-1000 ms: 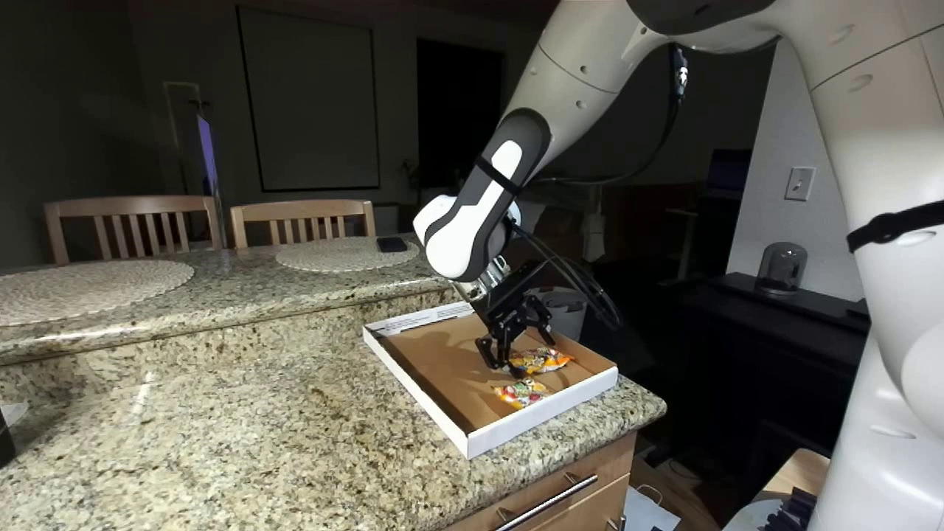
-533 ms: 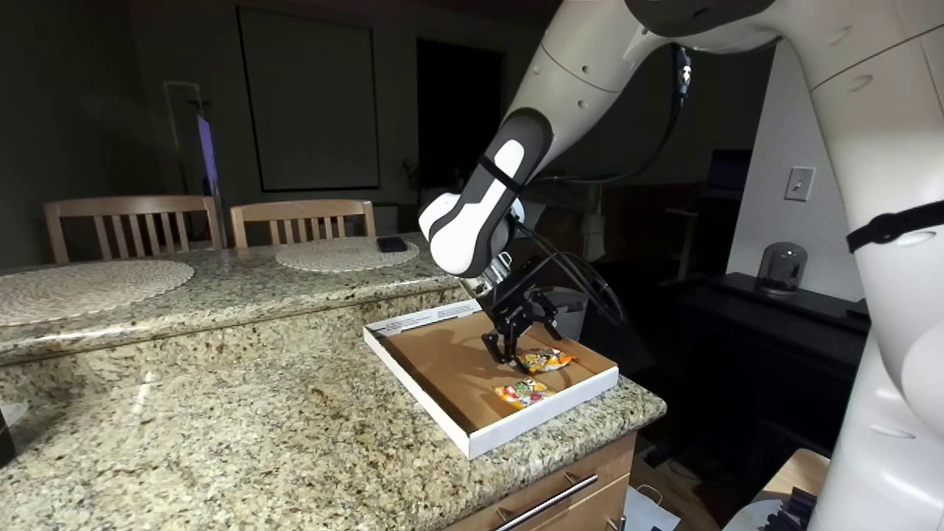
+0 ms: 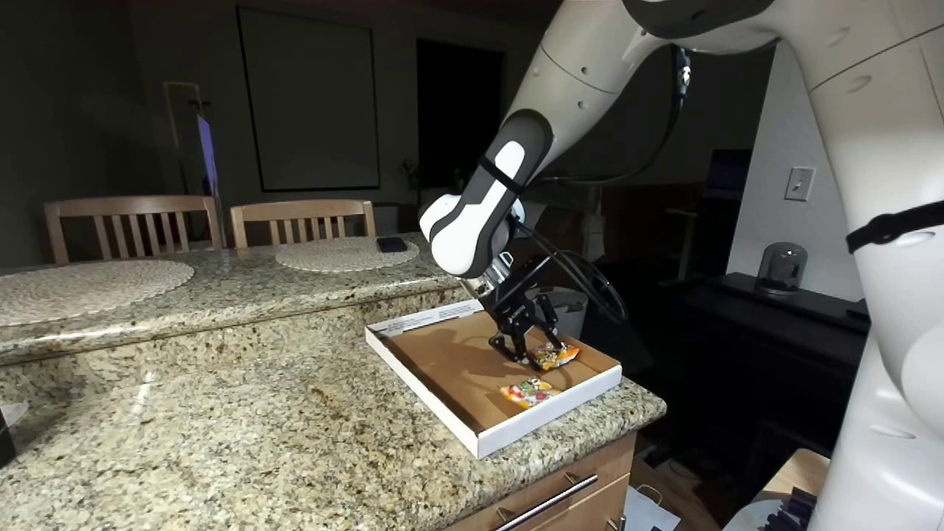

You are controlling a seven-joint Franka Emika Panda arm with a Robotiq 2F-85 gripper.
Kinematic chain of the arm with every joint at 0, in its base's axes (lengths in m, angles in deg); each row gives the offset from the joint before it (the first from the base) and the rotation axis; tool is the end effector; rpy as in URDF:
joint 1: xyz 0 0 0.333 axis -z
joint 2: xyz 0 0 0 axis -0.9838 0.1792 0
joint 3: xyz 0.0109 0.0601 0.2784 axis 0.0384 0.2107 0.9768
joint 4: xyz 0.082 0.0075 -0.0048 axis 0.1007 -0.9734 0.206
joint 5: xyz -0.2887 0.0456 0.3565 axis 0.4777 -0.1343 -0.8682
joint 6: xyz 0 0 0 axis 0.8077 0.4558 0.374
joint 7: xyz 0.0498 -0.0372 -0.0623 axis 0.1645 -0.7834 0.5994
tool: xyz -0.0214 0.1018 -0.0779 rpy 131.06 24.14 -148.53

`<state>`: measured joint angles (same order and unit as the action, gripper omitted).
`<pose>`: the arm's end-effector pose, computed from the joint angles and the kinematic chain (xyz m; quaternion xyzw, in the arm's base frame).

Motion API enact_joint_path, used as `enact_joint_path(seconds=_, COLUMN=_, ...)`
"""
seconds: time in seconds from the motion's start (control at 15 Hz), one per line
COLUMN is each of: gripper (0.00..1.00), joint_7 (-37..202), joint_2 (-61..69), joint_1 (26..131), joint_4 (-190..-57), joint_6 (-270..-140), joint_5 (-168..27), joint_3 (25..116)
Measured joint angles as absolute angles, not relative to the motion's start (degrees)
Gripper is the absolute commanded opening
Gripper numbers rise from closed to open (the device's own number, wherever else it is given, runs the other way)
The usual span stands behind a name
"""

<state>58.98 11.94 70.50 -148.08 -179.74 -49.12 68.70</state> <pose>0.5540 -0.0064 0.1063 0.9401 -0.0799 -0.2078 0.2580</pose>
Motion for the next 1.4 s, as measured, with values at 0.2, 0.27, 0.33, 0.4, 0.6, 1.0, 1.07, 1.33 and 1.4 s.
enact_joint_path(seconds=0.2, gripper=0.13, joint_7=58.98, joint_2=12.26, joint_1=70.50, joint_4=-148.07, joint_6=-179.35, joint_5=-49.12, joint_3=68.70)
enact_joint_path(seconds=0.27, gripper=0.07, joint_7=58.98, joint_2=12.41, joint_1=70.50, joint_4=-148.04, joint_6=-179.16, joint_5=-49.12, joint_3=68.70)
enact_joint_path(seconds=0.33, gripper=0.06, joint_7=58.98, joint_2=12.59, joint_1=70.50, joint_4=-148.00, joint_6=-178.96, joint_5=-49.12, joint_3=68.70)
enact_joint_path(seconds=0.4, gripper=0.04, joint_7=58.98, joint_2=12.79, joint_1=70.50, joint_4=-147.90, joint_6=-178.78, joint_5=-49.12, joint_3=68.70)
enact_joint_path(seconds=0.6, gripper=0.01, joint_7=58.98, joint_2=13.42, joint_1=70.50, joint_4=-147.36, joint_6=-178.34, joint_5=-49.12, joint_3=68.70)
enact_joint_path(seconds=1.0, gripper=0.07, joint_7=58.98, joint_2=14.20, joint_1=70.50, joint_4=-145.74, joint_6=-177.75, joint_5=-49.14, joint_3=68.81)
enact_joint_path(seconds=1.07, gripper=0.08, joint_7=58.98, joint_2=14.14, joint_1=70.50, joint_4=-145.47, joint_6=-177.74, joint_5=-49.28, joint_3=68.99)
enact_joint_path(seconds=1.33, gripper=0.09, joint_7=60.04, joint_2=11.43, joint_1=70.51, joint_4=-145.12, joint_6=-177.27, joint_5=-51.94, joint_3=70.75)
enact_joint_path(seconds=1.4, gripper=0.09, joint_7=60.58, joint_2=10.26, joint_1=70.51, joint_4=-145.10, joint_6=-176.69, joint_5=-52.98, joint_3=71.31)
